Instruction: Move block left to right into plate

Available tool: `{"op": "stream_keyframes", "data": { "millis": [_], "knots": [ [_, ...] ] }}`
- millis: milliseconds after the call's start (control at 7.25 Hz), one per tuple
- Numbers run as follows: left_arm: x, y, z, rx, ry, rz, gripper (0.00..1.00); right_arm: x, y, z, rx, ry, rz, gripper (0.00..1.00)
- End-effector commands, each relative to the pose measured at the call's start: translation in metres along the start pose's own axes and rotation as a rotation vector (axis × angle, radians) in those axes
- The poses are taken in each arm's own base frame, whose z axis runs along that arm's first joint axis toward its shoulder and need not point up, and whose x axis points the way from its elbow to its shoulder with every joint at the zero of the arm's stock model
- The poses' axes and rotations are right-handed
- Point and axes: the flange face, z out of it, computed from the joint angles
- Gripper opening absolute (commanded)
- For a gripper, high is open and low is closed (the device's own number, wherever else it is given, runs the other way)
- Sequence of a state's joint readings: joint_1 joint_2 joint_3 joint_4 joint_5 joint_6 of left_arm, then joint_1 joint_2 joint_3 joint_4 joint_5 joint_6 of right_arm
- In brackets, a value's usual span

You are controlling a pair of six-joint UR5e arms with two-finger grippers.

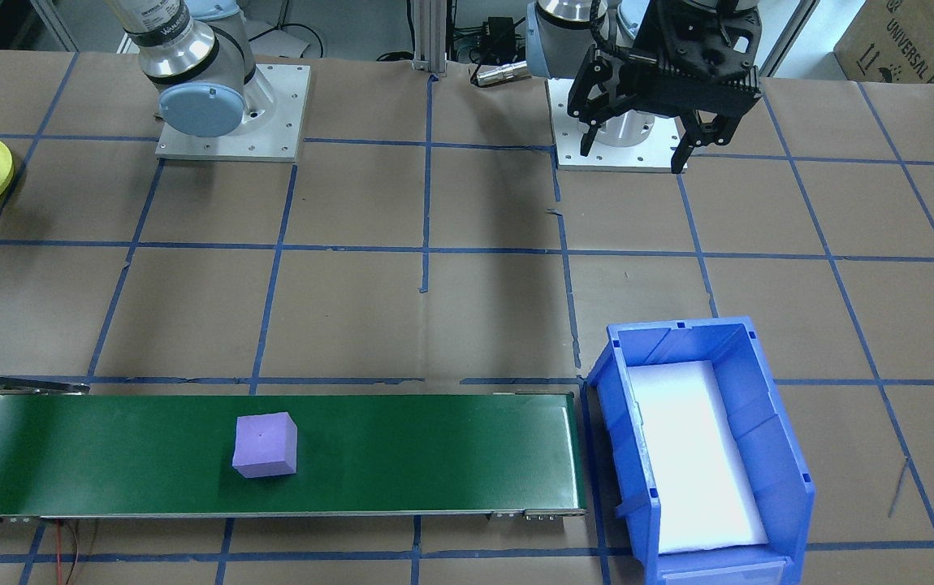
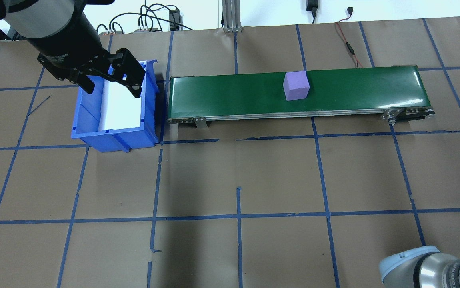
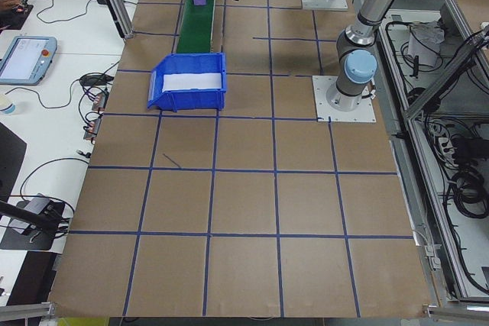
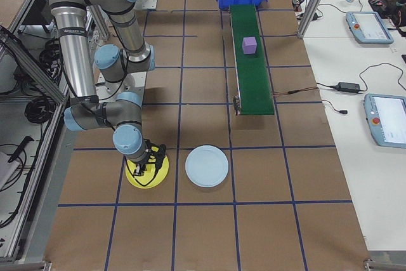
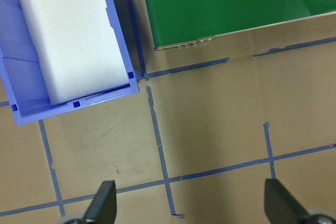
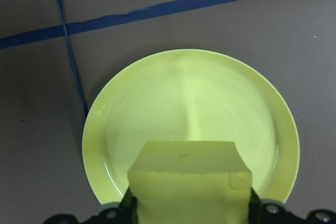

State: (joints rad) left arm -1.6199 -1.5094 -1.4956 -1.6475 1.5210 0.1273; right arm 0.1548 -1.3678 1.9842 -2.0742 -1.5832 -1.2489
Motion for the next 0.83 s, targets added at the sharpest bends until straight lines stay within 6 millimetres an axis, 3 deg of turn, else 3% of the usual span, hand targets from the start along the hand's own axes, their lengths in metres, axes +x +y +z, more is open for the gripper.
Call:
{"op": "stream_keyframes", "data": {
  "millis": [0, 276, 414, 690],
  "knots": [
    [0.000, 0.000, 0.001, -0.002, 0.000, 0.000, 1.00, 0.004, -0.002, 0.005, 0.024, -0.015, 0.005, 0.99],
    [0.000, 0.001, 0.000, 0.000, 0.001, 0.000, 1.00, -0.005, -0.008, 0.001, 0.014, -0.019, 0.075, 1.00],
    [0.001, 0.001, 0.000, -0.001, 0.001, 0.001, 1.00, -0.028, -0.038, -0.020, 0.014, 0.028, 0.059, 1.00],
    [0.000, 0.001, 0.001, -0.003, 0.001, 0.000, 1.00, -0.140, -0.165, -0.063, 0.028, 0.135, -0.103, 1.00]
  ]
}}
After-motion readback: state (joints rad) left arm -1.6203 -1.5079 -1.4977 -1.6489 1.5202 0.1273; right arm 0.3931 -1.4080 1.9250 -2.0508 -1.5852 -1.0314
